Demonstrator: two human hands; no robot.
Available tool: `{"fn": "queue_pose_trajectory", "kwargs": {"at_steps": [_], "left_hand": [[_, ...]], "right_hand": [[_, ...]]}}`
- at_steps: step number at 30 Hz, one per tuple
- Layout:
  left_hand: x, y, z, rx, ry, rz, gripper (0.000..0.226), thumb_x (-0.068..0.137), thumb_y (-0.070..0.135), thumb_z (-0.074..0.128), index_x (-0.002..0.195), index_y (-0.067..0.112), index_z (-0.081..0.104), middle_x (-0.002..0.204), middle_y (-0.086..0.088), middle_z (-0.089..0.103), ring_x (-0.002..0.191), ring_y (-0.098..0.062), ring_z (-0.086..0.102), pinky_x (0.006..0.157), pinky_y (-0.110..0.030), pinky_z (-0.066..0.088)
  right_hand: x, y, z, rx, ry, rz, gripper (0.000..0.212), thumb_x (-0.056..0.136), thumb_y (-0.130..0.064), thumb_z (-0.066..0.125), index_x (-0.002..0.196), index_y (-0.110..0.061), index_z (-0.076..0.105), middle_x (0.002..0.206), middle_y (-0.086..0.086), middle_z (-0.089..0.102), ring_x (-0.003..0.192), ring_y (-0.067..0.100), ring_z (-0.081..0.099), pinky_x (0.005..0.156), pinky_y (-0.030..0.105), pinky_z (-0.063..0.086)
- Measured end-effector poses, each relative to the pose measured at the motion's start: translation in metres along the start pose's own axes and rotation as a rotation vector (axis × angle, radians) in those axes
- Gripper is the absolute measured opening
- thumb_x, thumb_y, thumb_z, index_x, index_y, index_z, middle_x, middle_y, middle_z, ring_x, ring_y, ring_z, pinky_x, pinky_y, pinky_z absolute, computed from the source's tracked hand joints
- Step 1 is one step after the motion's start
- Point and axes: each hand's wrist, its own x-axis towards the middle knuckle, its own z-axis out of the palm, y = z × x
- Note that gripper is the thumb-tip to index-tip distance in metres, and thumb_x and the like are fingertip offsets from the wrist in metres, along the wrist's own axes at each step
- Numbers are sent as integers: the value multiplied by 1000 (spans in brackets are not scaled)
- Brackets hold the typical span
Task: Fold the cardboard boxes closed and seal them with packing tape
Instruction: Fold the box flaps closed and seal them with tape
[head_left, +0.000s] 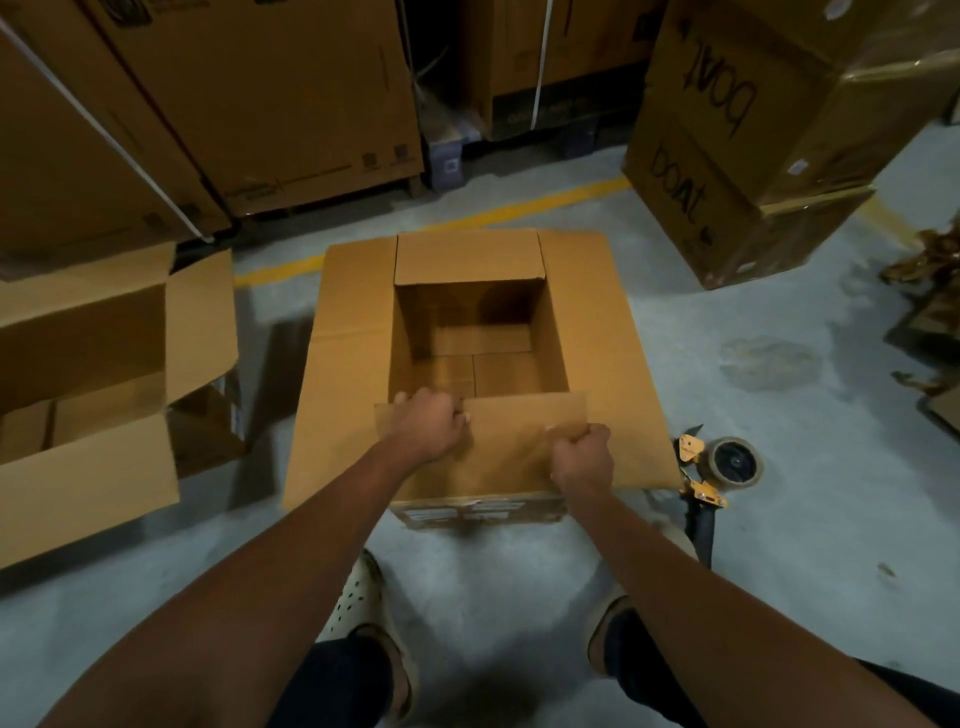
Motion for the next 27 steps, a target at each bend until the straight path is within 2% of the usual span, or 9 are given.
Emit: {"fn": "queue_pose_trajectory", "kwargs": {"at_steps": [2, 4, 6, 8, 12, 17, 22, 25, 27], "left_hand": [[7, -3, 16, 42, 23, 18, 40, 102, 36, 45, 137, 19, 50, 139, -8, 52, 134, -27, 40, 115, -48, 24], [7, -6, 38, 66, 1, 34, 58, 104, 40, 39, 154, 17, 24, 160, -11, 26, 150, -30, 14, 123, -51, 8], [5, -10, 64, 54, -37, 38, 67, 105, 46, 28, 159, 18, 0, 166, -11, -3, 152, -30, -9, 123, -53, 0], [0, -15, 89, 39, -98, 29, 66, 105, 50, 19, 158, 20, -6, 165, -11, -15, 151, -29, -17, 121, -52, -3], [-2, -19, 113, 9, -191, -25, 65, 104, 54, 12, 159, 22, -1, 166, -8, -10, 152, -25, -13, 121, -49, -5], [4, -10, 102, 16, -223, -3, 67, 104, 53, 19, 159, 19, 3, 166, -9, -9, 152, -26, -12, 121, -51, -3], [12, 34, 88, -14, -196, 114, 58, 105, 42, 30, 157, 19, 17, 167, -7, 2, 153, -26, -1, 122, -50, 7], [23, 65, 86, -97, -174, 146, 47, 105, 34, 36, 150, 21, 35, 164, -6, 20, 151, -27, 14, 122, -47, 18], [27, 84, 88, -137, -142, 156, 38, 102, 29, 43, 138, 19, 48, 152, -7, 39, 142, -29, 30, 115, -44, 31]], "right_hand": [[0, 6, 7, -138, -21, -137, 65, 87, -21, 65, 142, -5, 33, 126, 16, 56, 114, 35, 57, 90, 35, 48], [-1, 14, 16, -403, 9, -339, 70, 89, -19, 61, 150, -15, 26, 133, 12, 47, 118, 28, 50, 94, 37, 46], [5, 26, 25, -712, 19, -597, 65, 92, -23, 56, 150, -24, 27, 135, 8, 43, 117, 23, 44, 97, 35, 42], [13, 34, 31, -891, -77, -735, 53, 95, -26, 51, 146, -26, 36, 144, 6, 39, 124, 25, 38, 102, 39, 37], [26, 44, 34, -1011, -273, -726, 44, 101, -33, 39, 145, -27, 41, 153, 2, 33, 136, 27, 31, 109, 46, 30], [29, 39, 29, -997, -308, -696, 45, 100, -35, 41, 144, -27, 43, 153, 0, 34, 135, 25, 30, 110, 46, 29], [39, 28, 18, -959, -211, -631, 37, 93, -30, 46, 126, -21, 60, 136, 4, 52, 125, 25, 40, 107, 37, 33], [40, 26, -1, -874, -108, -525, 32, 96, -29, 46, 122, -22, 62, 135, 2, 48, 125, 26, 37, 101, 41, 39], [43, 29, -16, -794, -70, -431, 30, 95, -28, 47, 121, -24, 63, 136, 2, 44, 126, 28, 34, 99, 44, 42]]}}
